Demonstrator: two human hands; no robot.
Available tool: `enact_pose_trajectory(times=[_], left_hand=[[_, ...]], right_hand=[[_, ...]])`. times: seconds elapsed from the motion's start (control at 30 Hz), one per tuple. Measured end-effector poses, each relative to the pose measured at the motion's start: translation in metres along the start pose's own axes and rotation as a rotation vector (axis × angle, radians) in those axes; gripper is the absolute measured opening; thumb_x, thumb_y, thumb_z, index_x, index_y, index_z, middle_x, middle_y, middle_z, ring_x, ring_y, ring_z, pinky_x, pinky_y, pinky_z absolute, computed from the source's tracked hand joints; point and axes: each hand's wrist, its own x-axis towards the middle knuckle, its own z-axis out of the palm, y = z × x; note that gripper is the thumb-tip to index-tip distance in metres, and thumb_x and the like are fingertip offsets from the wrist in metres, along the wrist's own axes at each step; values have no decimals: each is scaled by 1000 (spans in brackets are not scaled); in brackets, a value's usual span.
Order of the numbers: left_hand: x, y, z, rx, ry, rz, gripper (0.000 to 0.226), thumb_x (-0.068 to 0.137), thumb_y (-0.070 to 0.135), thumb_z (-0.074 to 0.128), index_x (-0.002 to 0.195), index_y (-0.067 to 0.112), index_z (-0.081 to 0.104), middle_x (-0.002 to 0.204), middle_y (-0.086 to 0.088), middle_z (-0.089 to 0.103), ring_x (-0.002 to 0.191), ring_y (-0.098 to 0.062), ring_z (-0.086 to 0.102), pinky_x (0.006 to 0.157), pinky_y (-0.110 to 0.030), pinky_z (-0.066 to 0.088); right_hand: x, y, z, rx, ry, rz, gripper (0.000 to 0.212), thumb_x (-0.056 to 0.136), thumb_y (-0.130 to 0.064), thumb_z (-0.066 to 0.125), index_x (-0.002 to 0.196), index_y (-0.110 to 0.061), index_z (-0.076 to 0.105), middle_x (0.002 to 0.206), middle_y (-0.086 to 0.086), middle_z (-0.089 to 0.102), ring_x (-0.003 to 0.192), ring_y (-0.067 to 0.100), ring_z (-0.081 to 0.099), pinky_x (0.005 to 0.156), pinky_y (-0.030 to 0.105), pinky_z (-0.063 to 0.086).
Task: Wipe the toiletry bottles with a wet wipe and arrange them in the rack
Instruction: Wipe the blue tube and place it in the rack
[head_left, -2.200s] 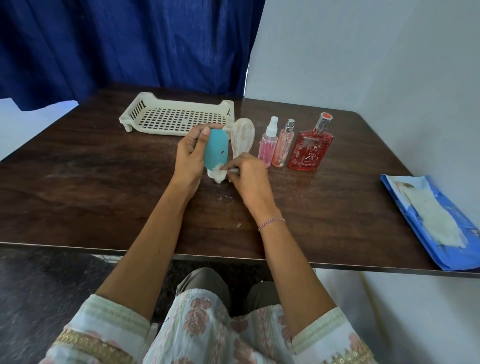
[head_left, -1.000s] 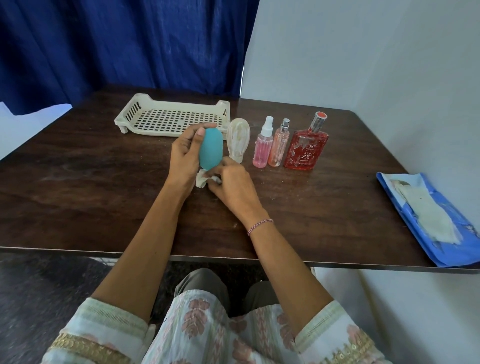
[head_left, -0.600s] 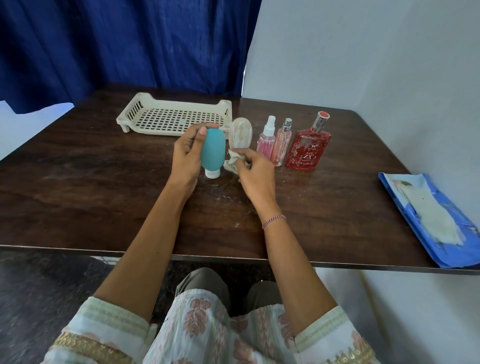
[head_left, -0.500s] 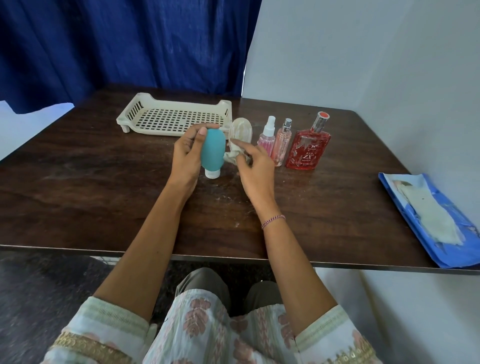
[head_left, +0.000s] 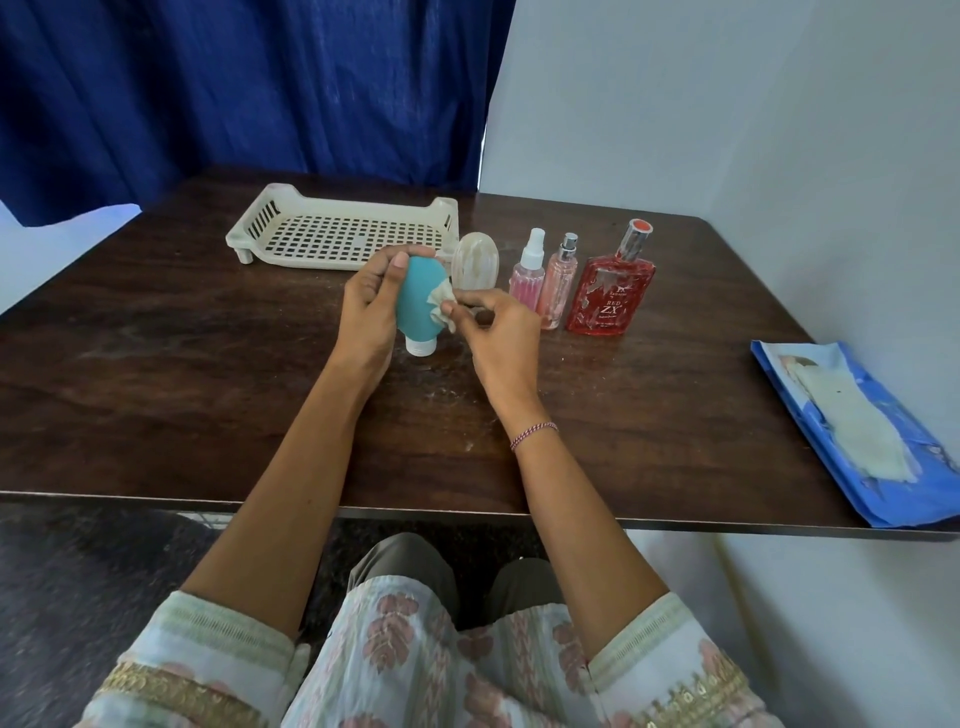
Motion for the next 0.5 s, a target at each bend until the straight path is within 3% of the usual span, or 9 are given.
enact_pose_trajectory(times=[0.1,0.17,0.37,0.5], left_hand=[[0,0,3,26,5,2,26,101,26,38,102,16,62,118,-22,60,114,-36,55,99,-50,45],[0,1,5,28,12,8,26,101,27,37,101,18,62,118,-22,60,115,-37,55,99,-49,44],[-2,3,7,-6,-13,10,25,101,21,36,101,12,59,112,-21,62,108,-31,59,97,-41,48],[-3,2,5,-11,7,2,26,102,19,35,95,18,60,97,3,61,90,-9,57,84,-29,48]], right_hand=[[0,6,1,-12,-119,118,25,81,-19,72,103,-7,72,98,6,73,84,13,67,81,32,56],[0,7,-1,-22,-176,147,24,81,-17,72,103,-7,72,98,7,73,84,18,68,83,35,55],[1,-3,-5,-1,-1,-73,21,81,-12,71,101,-6,71,99,6,69,86,9,60,78,9,47],[-1,-3,-5,83,2,-53,22,79,-12,73,100,-6,72,98,5,70,85,3,58,76,4,45]])
